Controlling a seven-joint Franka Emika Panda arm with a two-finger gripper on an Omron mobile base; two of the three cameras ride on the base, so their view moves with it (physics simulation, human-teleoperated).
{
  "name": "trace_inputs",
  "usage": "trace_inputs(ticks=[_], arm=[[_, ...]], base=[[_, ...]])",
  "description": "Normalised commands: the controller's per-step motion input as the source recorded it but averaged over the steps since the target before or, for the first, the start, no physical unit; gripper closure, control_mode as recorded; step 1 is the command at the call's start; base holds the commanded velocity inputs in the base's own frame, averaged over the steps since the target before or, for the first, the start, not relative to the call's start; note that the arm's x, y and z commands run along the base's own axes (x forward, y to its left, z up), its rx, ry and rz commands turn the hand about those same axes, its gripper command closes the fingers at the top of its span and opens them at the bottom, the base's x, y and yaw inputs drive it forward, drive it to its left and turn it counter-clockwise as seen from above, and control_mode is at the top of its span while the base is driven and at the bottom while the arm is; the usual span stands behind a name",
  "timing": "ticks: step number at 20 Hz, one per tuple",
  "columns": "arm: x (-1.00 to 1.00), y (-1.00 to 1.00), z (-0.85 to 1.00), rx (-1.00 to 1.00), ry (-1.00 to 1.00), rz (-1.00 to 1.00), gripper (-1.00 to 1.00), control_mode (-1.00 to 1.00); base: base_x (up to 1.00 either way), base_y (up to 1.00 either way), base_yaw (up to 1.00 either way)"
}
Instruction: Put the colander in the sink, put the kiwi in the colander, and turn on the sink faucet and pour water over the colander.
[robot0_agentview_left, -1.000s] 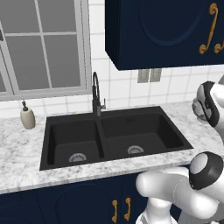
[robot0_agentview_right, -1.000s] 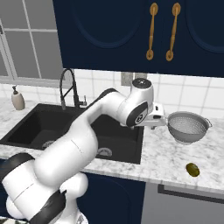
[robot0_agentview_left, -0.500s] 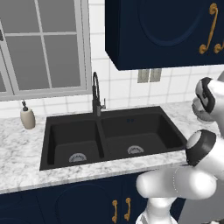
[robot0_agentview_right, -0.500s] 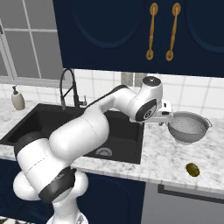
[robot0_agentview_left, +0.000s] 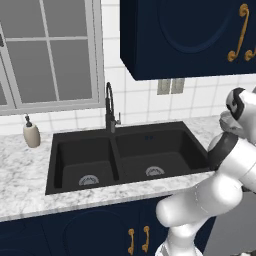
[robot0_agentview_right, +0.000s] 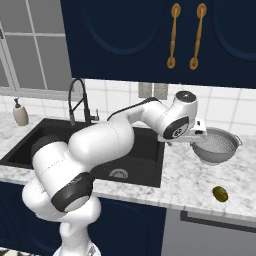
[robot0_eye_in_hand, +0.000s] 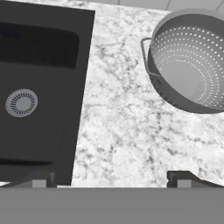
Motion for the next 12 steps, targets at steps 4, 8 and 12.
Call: trace_inputs(ticks=[4, 8, 12], arm=[[0.19, -0.04, -0.26, 0.0, 0.0, 0.0, -1.0, -1.0], [0.35, -0.16, -0.08, 0.0, 0.0, 0.0, -1.0, -1.0], [0.39, -0.23, 0.0, 0.0, 0.0, 0.0, -1.0, -1.0]], base=[[0.0, 0.0, 0.0], [0.0, 0.0, 0.0], [0.0, 0.0, 0.0]])
